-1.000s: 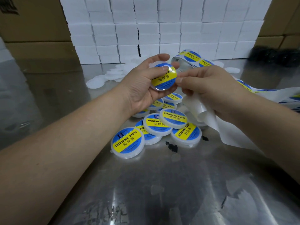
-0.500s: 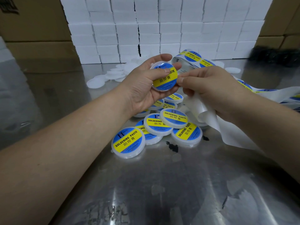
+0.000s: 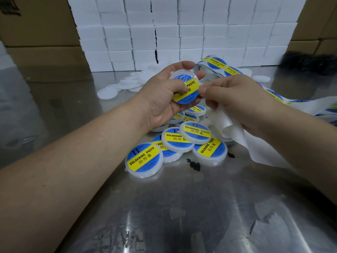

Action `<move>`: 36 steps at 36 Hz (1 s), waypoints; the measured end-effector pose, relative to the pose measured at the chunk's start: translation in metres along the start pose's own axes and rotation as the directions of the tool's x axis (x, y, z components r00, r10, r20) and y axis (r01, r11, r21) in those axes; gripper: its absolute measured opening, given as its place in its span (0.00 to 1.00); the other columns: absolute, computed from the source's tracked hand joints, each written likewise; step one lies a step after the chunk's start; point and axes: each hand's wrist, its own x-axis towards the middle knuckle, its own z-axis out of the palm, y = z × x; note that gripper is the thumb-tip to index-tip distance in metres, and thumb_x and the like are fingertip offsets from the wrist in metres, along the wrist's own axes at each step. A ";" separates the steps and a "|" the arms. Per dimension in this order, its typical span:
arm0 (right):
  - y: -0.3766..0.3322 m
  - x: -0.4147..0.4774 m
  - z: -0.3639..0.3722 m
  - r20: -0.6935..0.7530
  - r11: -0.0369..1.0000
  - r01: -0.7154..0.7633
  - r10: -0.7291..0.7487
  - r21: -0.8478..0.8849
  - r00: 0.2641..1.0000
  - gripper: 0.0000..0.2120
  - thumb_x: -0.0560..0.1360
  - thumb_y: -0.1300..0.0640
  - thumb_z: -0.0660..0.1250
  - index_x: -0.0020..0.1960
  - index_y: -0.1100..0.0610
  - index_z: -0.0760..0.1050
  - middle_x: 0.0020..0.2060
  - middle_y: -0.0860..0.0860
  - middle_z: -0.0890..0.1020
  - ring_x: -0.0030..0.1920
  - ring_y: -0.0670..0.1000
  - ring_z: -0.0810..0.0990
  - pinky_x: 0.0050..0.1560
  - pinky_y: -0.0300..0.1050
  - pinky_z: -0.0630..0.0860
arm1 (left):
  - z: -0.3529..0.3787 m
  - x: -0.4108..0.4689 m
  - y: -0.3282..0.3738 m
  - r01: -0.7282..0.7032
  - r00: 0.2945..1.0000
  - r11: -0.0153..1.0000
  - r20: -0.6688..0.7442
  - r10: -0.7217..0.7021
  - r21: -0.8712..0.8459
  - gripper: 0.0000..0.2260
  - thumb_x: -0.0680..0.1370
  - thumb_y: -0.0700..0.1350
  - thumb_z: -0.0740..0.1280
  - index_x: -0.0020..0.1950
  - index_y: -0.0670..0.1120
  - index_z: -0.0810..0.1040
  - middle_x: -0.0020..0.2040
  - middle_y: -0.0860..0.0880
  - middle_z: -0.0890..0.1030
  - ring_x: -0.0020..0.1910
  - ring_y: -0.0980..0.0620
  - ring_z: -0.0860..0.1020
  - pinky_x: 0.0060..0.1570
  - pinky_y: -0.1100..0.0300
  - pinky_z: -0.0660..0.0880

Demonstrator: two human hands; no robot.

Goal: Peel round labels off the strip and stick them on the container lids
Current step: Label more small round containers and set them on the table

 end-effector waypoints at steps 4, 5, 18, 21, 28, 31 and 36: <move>-0.001 -0.001 0.000 -0.005 1.000 0.021 -0.021 0.005 1.000 0.08 0.72 0.55 0.66 0.38 0.57 0.81 0.22 0.44 0.73 0.23 0.41 0.67 0.24 0.31 0.64 | 0.001 0.000 0.000 -0.006 1.000 1.000 -0.018 0.006 0.013 0.19 0.73 0.26 0.52 0.48 0.47 0.74 0.46 0.47 0.83 0.40 0.48 0.82 0.41 0.55 0.79; -0.001 -0.001 0.000 -0.011 1.000 0.028 -0.028 0.007 1.000 0.08 0.72 0.55 0.66 0.37 0.56 0.81 0.22 0.44 0.73 0.23 0.41 0.67 0.24 0.31 0.64 | 0.002 0.000 0.001 -0.006 1.000 1.000 -0.020 0.006 0.010 0.19 0.73 0.27 0.53 0.48 0.47 0.74 0.46 0.47 0.83 0.40 0.48 0.82 0.41 0.55 0.79; -0.002 -0.001 0.000 -0.043 0.998 0.064 -0.064 -0.003 0.997 0.10 0.72 0.57 0.66 0.33 0.53 0.79 0.20 0.43 0.73 0.22 0.39 0.68 0.24 0.28 0.64 | 0.005 -0.003 0.002 0.041 0.999 0.999 -0.010 -0.041 -0.001 0.11 0.76 0.34 0.55 0.48 0.46 0.74 0.47 0.45 0.81 0.38 0.48 0.82 0.40 0.56 0.79; -0.002 0.000 0.000 -0.049 0.998 0.056 -0.057 -0.010 0.997 0.14 0.72 0.56 0.67 0.27 0.51 0.78 0.18 0.42 0.71 0.21 0.39 0.67 0.23 0.28 0.63 | 0.008 -0.004 0.004 0.080 0.997 0.996 -0.002 -0.081 -0.045 0.09 0.77 0.41 0.54 0.46 0.45 0.74 0.46 0.43 0.80 0.38 0.47 0.80 0.40 0.56 0.78; -0.002 0.001 -0.001 -0.060 0.999 0.047 -0.049 -0.021 0.997 0.18 0.71 0.54 0.68 0.22 0.48 0.75 0.19 0.43 0.70 0.23 0.41 0.66 0.23 0.32 0.63 | 0.004 -0.001 0.007 0.069 0.989 0.996 -0.131 -0.075 -0.055 0.18 0.81 0.53 0.50 0.44 0.45 0.73 0.45 0.42 0.79 0.39 0.47 0.78 0.37 0.59 0.77; -0.001 0.000 0.000 -0.050 0.998 0.065 -0.065 0.001 0.997 0.19 0.72 0.54 0.68 0.22 0.47 0.76 0.19 0.42 0.71 0.22 0.40 0.67 0.24 0.29 0.64 | 0.006 -0.003 0.005 0.091 0.992 0.993 -0.082 -0.097 -0.071 0.16 0.80 0.51 0.50 0.44 0.44 0.73 0.48 0.40 0.77 0.41 0.45 0.77 0.37 0.57 0.78; -0.002 -0.001 0.000 -0.046 0.997 0.074 -0.073 0.031 0.996 0.17 0.73 0.58 0.67 0.25 0.51 0.75 0.19 0.41 0.74 0.22 0.38 0.69 0.24 0.27 0.64 | 0.005 -0.004 0.003 0.099 0.995 0.995 -0.018 -0.100 -0.033 0.12 0.77 0.47 0.53 0.45 0.45 0.74 0.45 0.42 0.79 0.37 0.46 0.79 0.41 0.56 0.77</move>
